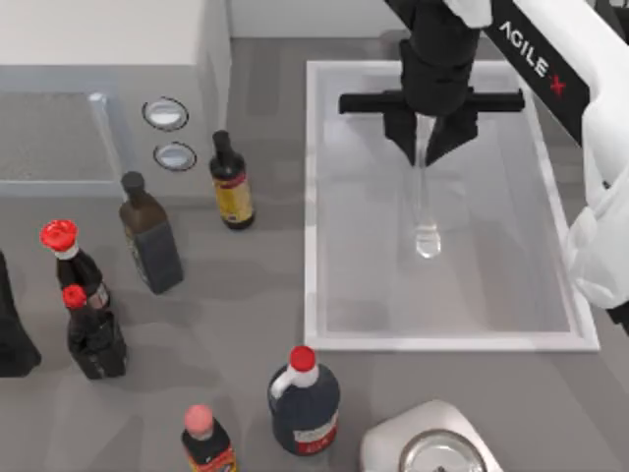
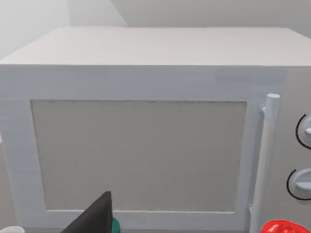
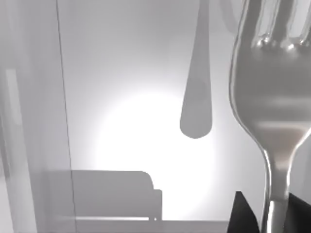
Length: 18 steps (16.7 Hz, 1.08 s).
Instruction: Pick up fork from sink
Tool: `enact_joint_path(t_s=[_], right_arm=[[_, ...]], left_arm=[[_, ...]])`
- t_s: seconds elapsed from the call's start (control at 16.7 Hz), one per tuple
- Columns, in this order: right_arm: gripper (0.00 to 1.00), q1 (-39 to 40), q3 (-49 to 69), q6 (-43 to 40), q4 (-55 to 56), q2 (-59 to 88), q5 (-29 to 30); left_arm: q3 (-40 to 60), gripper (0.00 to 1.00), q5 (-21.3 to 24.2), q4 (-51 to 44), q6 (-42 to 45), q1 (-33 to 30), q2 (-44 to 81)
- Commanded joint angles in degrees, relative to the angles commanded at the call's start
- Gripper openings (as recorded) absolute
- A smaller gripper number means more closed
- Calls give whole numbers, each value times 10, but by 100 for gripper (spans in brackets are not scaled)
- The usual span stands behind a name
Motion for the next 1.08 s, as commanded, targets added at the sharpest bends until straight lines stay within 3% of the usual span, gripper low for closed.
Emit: enact_joint_path(t_s=[0.24, 0.48, 1.08], right_arm=[[0, -3, -8, -3, 3, -8, 0], [0, -39, -95, -40, 24, -80, -3], [0, -214, -581, -215, 119, -423, -12]], left_arm=[[0, 100, 0, 0, 0, 0, 0], [0, 100, 0, 0, 0, 0, 0], [0, 100, 0, 0, 0, 0, 0]])
